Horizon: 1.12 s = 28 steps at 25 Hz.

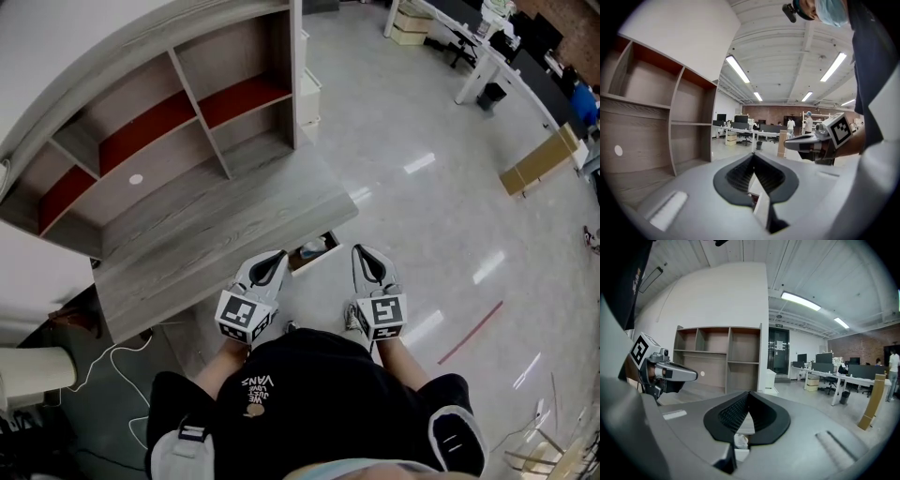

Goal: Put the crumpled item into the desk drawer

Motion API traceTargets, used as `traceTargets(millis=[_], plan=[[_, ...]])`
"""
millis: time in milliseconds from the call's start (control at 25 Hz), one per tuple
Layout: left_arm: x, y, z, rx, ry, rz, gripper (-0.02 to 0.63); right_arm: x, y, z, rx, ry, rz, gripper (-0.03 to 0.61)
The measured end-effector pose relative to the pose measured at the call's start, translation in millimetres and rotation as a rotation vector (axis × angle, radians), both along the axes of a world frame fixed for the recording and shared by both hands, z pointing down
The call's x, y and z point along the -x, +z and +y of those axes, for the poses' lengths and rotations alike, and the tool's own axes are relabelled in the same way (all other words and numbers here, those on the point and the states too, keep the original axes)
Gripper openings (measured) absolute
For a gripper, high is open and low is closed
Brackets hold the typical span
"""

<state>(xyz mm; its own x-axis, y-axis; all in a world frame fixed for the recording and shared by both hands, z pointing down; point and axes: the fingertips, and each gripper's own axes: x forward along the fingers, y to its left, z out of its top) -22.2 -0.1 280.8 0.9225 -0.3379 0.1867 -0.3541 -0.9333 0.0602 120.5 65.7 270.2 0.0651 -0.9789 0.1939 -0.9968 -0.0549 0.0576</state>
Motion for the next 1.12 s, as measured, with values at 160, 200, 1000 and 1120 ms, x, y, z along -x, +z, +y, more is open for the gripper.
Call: traceTargets(millis=[160,200,1000,1120], plan=[[3,-9,4,-0.018,0.007,-0.002,0.052,1,-11,4,-0.023,0.008,0.002,0.003],[4,-10,4,-0.019,0.008,-0.002,0.052,1,-13,5,-0.027,0.01,0.002,0.003],[5,-15,4,-0.027,-0.035,0.003,0.052,-2,-16,0,-0.012,0.002,0.002,0.003],[4,-14,3,-0.026,-0.043,0.003,0.052,-3,-16,-1,-0.014,-0.001,-0.002,0.003]])
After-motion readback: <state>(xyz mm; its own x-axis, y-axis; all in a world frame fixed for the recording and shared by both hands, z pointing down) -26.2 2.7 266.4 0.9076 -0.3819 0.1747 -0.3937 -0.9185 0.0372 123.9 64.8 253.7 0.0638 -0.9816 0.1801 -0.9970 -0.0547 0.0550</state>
